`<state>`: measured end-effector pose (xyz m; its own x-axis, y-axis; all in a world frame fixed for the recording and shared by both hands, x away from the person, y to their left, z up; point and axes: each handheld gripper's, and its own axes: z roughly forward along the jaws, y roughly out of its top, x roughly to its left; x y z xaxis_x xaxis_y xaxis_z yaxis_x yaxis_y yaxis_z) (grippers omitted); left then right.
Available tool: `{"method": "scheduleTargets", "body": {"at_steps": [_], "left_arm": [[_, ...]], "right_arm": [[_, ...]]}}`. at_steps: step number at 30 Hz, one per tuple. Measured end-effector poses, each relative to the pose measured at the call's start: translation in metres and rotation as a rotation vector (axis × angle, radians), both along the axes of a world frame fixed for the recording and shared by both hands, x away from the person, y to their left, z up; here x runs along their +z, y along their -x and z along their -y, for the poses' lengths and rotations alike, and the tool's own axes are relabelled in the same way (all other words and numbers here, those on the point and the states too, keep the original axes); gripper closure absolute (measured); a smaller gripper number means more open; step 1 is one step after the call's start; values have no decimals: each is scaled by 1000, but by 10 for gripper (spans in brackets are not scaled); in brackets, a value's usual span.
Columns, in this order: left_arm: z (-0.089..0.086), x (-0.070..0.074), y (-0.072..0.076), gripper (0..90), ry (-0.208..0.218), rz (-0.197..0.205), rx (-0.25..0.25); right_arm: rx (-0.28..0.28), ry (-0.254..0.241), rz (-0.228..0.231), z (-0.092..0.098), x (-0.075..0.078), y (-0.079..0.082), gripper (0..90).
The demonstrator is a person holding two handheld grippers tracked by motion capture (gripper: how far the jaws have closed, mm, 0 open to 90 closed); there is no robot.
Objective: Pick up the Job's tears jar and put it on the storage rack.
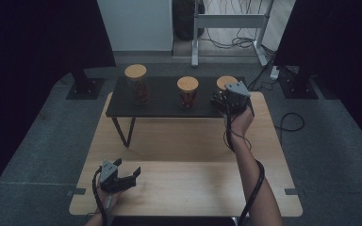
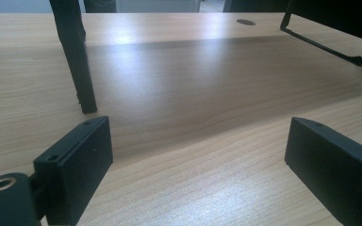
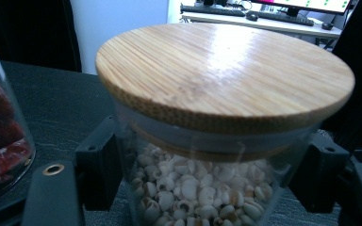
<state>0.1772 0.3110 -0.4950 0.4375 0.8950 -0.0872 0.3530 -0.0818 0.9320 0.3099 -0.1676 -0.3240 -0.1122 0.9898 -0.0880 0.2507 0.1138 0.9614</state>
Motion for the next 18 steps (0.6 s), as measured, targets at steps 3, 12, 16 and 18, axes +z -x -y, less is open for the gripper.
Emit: {"method": "scheduleTargets", "body": {"at_steps": [3,12,16,18], "left_arm": [[0,0,0,78,1,1,0],[1,1,1,78,-1,4,-3],[1,1,3,78,2,8,0],[1,2,4,77,4,11,0]], "right_arm": [[-10,21,5,-2,-2,1,183],[-26,36,21,-6,-4,10,103],[-41,19,25,-6,-6,18,79],[-44,15,34,-6,-8,23,70]]}}
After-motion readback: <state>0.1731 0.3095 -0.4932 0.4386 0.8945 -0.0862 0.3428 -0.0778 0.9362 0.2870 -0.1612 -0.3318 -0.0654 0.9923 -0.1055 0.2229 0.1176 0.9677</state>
